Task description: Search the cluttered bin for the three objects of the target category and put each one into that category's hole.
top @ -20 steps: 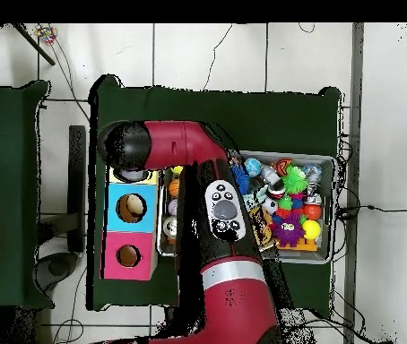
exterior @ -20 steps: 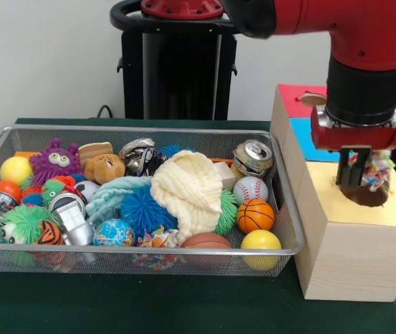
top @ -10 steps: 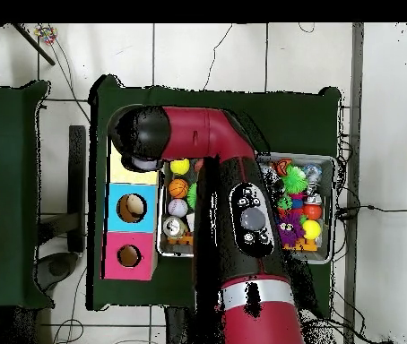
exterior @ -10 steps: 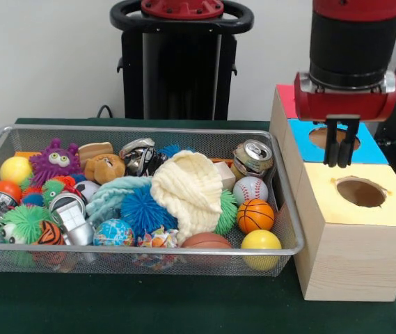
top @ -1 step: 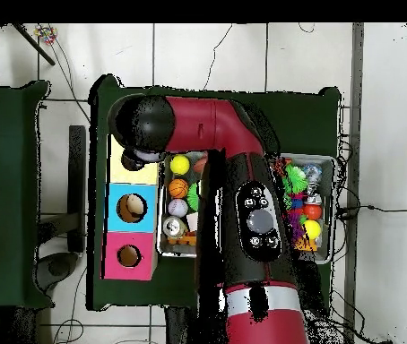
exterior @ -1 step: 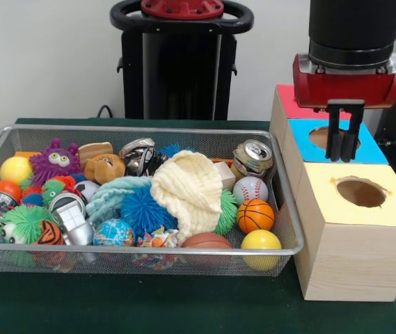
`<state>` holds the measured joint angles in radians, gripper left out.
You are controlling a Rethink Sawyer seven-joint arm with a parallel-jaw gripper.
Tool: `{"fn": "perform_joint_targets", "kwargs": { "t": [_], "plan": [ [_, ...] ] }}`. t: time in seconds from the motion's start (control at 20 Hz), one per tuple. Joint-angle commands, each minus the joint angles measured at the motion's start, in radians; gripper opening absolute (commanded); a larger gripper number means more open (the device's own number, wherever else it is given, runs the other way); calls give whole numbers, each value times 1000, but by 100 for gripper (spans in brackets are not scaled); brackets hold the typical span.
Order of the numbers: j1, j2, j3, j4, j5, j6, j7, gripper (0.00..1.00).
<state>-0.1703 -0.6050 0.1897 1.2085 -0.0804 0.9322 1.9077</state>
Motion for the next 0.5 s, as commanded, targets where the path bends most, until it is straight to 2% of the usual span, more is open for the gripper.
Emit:
{"fn": "perform_joint_targets", "kwargs": {
  "t": [0.05, 0.15, 0.35, 0.5],
  "plan": [
    [-25, 18, -2, -4, -30, 73, 19, 0],
    [-26, 10, -18, -4, -56, 62, 4, 0],
    [-79, -15, -16, 32, -84, 45, -86, 0],
    [-113, -26, -12, 28, -113, 51, -137, 0]
  ]
}}
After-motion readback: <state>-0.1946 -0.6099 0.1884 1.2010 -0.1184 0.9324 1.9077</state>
